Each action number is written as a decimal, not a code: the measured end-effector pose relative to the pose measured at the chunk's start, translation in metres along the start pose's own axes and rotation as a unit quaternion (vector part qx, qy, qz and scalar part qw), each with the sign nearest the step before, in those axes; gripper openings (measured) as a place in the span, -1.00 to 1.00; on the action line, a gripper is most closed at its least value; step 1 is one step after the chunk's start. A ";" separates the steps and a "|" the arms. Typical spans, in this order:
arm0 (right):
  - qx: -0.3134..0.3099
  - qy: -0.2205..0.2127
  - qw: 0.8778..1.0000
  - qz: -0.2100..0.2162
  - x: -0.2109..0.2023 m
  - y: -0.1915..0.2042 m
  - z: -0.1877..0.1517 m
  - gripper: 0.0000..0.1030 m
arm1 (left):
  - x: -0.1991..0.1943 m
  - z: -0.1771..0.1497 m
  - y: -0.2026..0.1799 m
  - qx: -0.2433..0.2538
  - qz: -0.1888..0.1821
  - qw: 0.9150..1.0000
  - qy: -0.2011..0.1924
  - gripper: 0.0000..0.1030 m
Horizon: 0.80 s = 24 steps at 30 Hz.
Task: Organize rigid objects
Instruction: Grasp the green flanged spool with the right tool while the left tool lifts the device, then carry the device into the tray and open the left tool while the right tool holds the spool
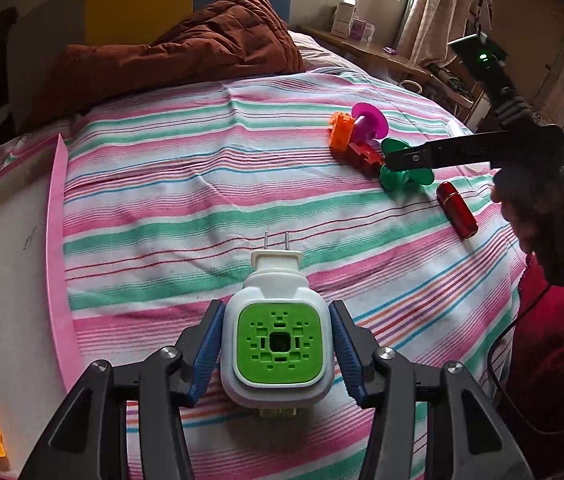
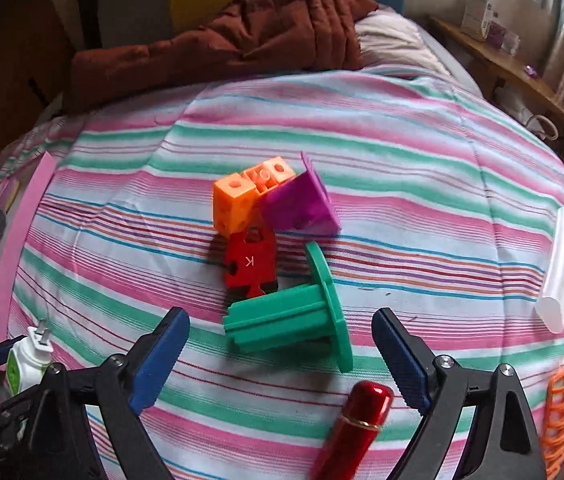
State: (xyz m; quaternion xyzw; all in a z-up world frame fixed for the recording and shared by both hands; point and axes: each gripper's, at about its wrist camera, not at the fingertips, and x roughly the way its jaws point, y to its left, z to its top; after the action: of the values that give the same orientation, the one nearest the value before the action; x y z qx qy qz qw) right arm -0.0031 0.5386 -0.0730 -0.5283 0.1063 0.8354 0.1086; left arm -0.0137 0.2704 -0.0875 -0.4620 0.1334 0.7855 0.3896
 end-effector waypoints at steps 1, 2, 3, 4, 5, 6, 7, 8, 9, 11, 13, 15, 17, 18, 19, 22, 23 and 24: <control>0.003 0.002 1.000 -0.007 0.004 -0.001 0.000 0.58 | -0.001 -0.001 0.000 -0.001 0.000 1.000 -0.001 0.02; 0.005 0.009 1.000 -0.011 0.008 -0.001 -0.002 0.26 | -0.002 -0.001 0.001 -0.002 0.001 1.000 -0.002 0.02; 0.009 0.017 1.000 -0.012 0.009 -0.001 -0.004 0.24 | -0.002 -0.002 0.001 -0.002 0.002 1.000 -0.003 0.02; 0.007 0.012 1.000 -0.018 0.006 0.003 -0.009 0.22 | -0.003 -0.003 0.001 -0.003 0.002 1.000 -0.004 0.02; 0.004 0.006 1.000 -0.019 0.002 0.006 -0.013 0.21 | -0.004 -0.003 0.001 -0.003 0.003 1.000 -0.005 0.02; 0.007 0.001 1.000 -0.017 -0.002 0.009 -0.017 0.21 | -0.005 -0.004 0.001 -0.005 0.003 1.000 -0.006 0.02; 0.012 -0.002 1.000 -0.014 -0.006 0.013 -0.021 0.21 | -0.006 -0.005 0.002 -0.006 0.005 1.000 -0.006 0.02; 0.013 -0.005 1.000 -0.015 -0.010 0.017 -0.027 0.21 | -0.007 -0.006 0.003 -0.009 0.006 1.000 -0.006 0.02; 0.014 -0.008 1.000 -0.015 -0.014 0.022 -0.031 0.21 | -0.010 -0.008 0.004 -0.012 0.007 1.000 -0.008 0.02; 0.016 -0.013 1.000 -0.003 -0.020 0.035 -0.043 0.21 | -0.015 -0.009 0.005 -0.014 0.011 1.000 -0.016 0.02; 0.017 -0.023 1.000 0.010 -0.025 0.047 -0.052 0.22 | -0.023 -0.010 0.007 -0.020 0.018 0.999 -0.023 0.02; 0.011 -0.033 0.999 0.016 -0.027 0.061 -0.060 0.22 | -0.032 -0.012 0.010 -0.029 0.022 0.999 -0.031 0.02; 0.006 -0.040 0.999 0.015 -0.024 0.071 -0.066 0.21 | -0.044 -0.012 0.012 -0.032 0.035 0.998 -0.043 0.02; 0.007 -0.041 0.999 0.017 -0.022 0.074 -0.068 0.21 | -0.050 -0.013 0.013 -0.031 0.043 0.997 -0.050 0.02; 0.005 -0.042 0.999 0.017 -0.021 0.077 -0.069 0.21 | -0.057 -0.013 0.015 -0.032 0.049 0.997 -0.057 0.02; -0.005 -0.054 0.999 0.004 -0.017 0.084 -0.073 0.22 | -0.073 -0.014 0.020 -0.043 0.056 0.995 -0.072 0.02; -0.005 -0.057 0.998 0.005 -0.017 0.086 -0.073 0.22 | -0.079 -0.015 0.023 -0.046 0.060 0.994 -0.076 0.02; -0.005 -0.059 0.998 0.006 -0.017 0.087 -0.073 0.22 | -0.084 -0.016 0.025 -0.049 0.062 0.994 -0.079 0.02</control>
State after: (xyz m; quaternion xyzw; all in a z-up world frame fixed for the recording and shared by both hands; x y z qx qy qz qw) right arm 0.0414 0.4334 -0.0829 -0.4775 0.0992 0.8664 0.1070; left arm 0.0006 0.2035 -0.0305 -0.4074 0.0920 0.8480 0.3263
